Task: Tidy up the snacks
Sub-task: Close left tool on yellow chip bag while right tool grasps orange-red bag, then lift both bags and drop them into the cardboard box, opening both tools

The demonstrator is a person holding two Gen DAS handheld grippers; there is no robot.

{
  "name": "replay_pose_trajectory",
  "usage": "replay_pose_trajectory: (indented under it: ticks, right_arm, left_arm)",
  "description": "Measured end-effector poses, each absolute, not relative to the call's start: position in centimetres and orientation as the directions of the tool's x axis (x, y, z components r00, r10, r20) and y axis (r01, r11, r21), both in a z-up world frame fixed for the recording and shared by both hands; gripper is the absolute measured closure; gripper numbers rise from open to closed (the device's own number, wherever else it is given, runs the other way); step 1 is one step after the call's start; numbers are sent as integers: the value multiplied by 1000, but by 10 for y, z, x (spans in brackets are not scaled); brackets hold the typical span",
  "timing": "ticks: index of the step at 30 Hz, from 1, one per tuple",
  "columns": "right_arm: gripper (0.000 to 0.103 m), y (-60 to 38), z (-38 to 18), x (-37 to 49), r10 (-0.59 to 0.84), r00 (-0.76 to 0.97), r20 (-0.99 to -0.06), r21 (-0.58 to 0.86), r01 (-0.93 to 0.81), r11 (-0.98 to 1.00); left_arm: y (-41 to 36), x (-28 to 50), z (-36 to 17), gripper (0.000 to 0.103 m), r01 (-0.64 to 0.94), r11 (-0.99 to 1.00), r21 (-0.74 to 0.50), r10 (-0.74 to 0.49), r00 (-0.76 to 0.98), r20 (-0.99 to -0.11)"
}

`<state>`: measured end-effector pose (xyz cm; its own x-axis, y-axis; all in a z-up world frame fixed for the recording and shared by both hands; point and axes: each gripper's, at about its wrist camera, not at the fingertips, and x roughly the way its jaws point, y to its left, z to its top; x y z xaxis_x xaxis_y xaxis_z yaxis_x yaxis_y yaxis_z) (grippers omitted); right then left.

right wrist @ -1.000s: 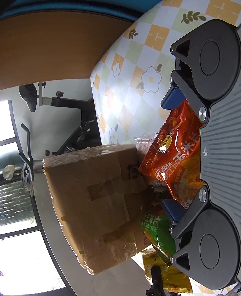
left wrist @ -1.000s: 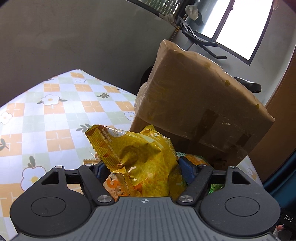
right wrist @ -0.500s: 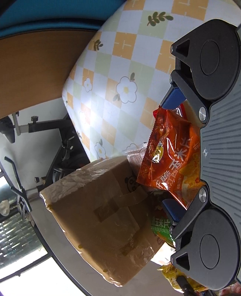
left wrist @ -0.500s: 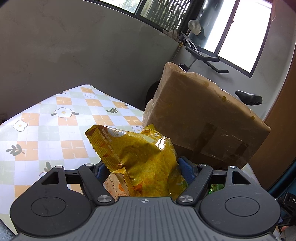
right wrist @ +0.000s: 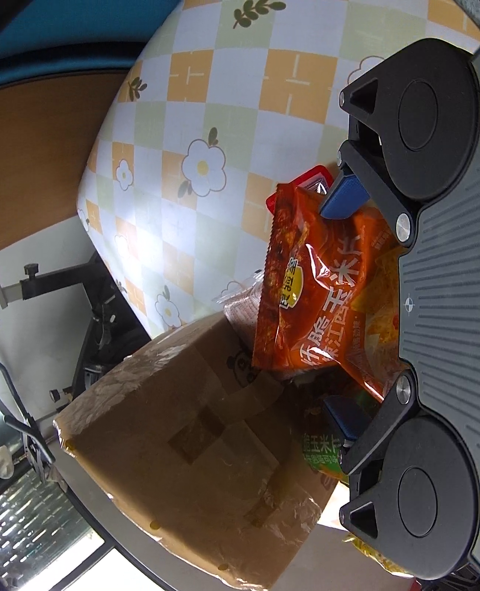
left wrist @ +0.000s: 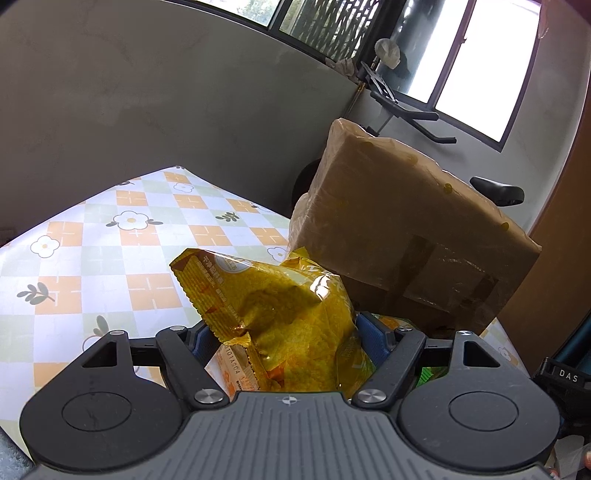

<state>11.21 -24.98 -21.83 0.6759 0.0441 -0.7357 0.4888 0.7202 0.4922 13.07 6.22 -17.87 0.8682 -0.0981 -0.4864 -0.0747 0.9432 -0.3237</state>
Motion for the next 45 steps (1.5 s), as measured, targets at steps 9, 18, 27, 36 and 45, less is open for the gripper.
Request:
replay_pose_trajectory:
  ticks: [9, 18, 27, 36, 45]
  right_arm:
    - [19, -258, -233, 104, 73, 709, -701, 561, 486, 671]
    - [15, -259, -239, 100, 77, 714, -696, 561, 474, 679]
    - [43, -270, -226, 82, 83, 785, -614, 626, 420, 657]
    - [46, -279, -207, 66, 76, 829, -553, 655, 377, 655]
    - [46, -281, -173, 57, 46, 876, -480, 613, 297, 732]
  left_arm:
    - [56, 137, -179, 24, -58, 946, -319, -114, 862, -493]
    - [57, 139, -177, 24, -52, 948, -313, -115, 864, -491]
    - [56, 128, -172, 24, -60, 960, -273, -77, 883, -462]
    - [55, 116, -160, 24, -65, 960, -272, -60, 901, -429]
    - [53, 109, -141, 24, -38, 966, -254, -60, 928, -368]
